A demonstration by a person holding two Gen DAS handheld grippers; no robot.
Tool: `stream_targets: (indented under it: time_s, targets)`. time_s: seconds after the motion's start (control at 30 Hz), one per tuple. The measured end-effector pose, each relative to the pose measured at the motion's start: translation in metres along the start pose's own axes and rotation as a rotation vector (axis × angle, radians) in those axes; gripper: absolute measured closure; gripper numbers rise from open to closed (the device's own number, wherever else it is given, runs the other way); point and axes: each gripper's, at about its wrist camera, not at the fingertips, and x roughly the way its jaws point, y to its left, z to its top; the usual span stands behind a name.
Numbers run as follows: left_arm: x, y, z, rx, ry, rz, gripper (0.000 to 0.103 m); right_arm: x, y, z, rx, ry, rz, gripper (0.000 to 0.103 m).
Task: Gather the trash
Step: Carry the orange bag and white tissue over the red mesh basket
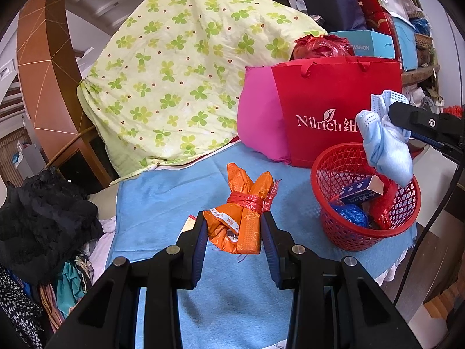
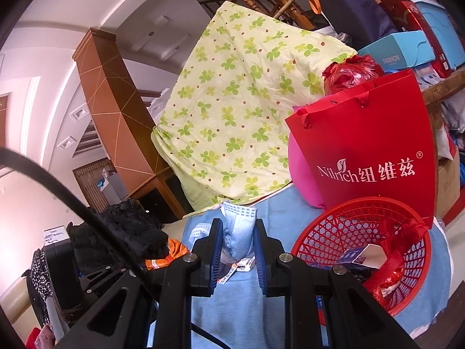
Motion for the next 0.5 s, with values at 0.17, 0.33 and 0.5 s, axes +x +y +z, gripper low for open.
stream_targets:
  time_s: [0.17,0.33,0.5]
  targets:
    - [0.0013,-0.0003,0.0002,0.006,0.002,-0.001,0.064,-0.0002,-0.0021,0.0000,0.005,0.000,0.000,0.081]
    - [0.0024,-0.0023,0.0001,0.015,0.004,-0.002,0.064,-0.0022,-0.0034,-0.0016,0.016,-0.005,-0.003,0.081]
    - [0.0029,-0.0052,0.0010,0.025,0.003,-0.003,0.064,-0.0044,-0.0052,-0.0018,0.023,-0.010,-0.004,0.081]
